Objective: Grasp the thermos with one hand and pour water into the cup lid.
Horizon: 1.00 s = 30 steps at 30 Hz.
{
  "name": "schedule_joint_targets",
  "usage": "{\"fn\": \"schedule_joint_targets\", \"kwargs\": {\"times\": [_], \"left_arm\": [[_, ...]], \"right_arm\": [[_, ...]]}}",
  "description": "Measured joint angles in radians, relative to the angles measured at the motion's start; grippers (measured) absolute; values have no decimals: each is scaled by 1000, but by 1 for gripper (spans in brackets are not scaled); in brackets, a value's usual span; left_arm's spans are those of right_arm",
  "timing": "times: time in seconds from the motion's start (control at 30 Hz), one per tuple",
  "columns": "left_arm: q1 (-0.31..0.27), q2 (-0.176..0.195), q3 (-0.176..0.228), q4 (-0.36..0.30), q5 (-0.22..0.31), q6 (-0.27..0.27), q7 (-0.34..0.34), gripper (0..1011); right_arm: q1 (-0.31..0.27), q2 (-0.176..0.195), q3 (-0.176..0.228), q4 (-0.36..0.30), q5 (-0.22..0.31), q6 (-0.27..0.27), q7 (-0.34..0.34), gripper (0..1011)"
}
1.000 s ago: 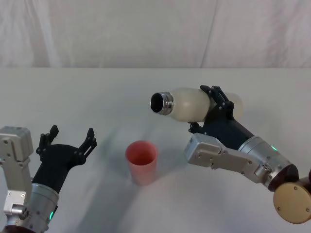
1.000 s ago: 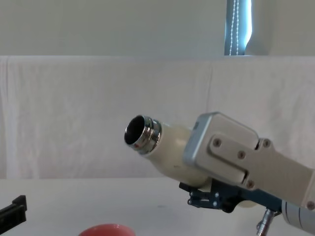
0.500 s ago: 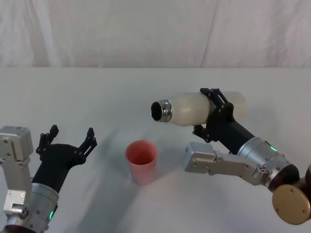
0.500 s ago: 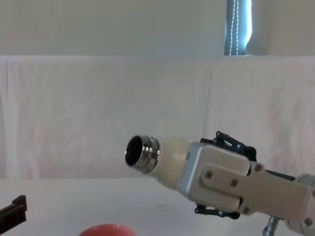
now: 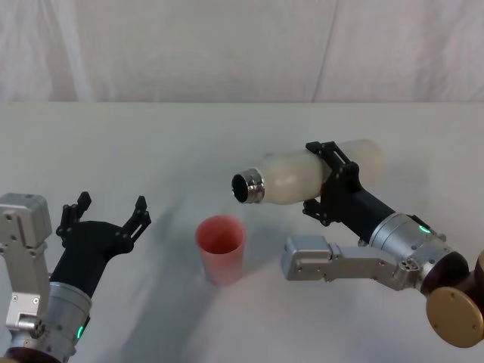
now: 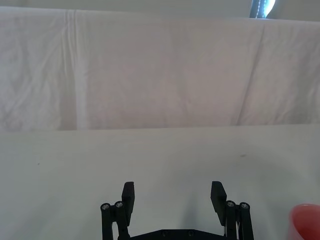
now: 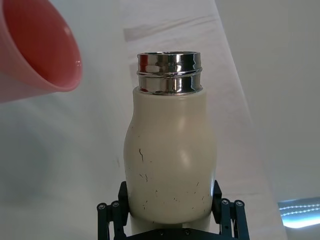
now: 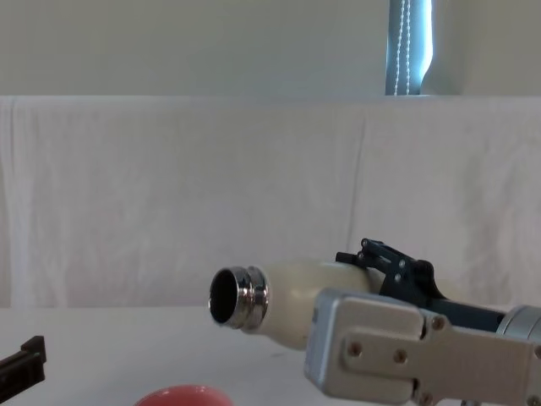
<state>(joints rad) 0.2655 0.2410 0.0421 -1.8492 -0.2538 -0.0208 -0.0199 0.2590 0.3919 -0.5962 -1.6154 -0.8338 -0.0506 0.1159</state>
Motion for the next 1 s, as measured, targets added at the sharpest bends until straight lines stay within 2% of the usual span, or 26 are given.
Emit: {"fn": "schedule_joint_targets", "kwargs": {"times": [0.37, 1.0], "left_arm": [[0, 0, 0, 0, 0, 0, 0, 1001], [0, 0, 0, 0, 0, 0, 0, 1001]], "right_arm": [[24, 18, -31, 5, -47, 6, 4, 947], [51, 27, -73, 18, -120, 29, -8, 947]]}}
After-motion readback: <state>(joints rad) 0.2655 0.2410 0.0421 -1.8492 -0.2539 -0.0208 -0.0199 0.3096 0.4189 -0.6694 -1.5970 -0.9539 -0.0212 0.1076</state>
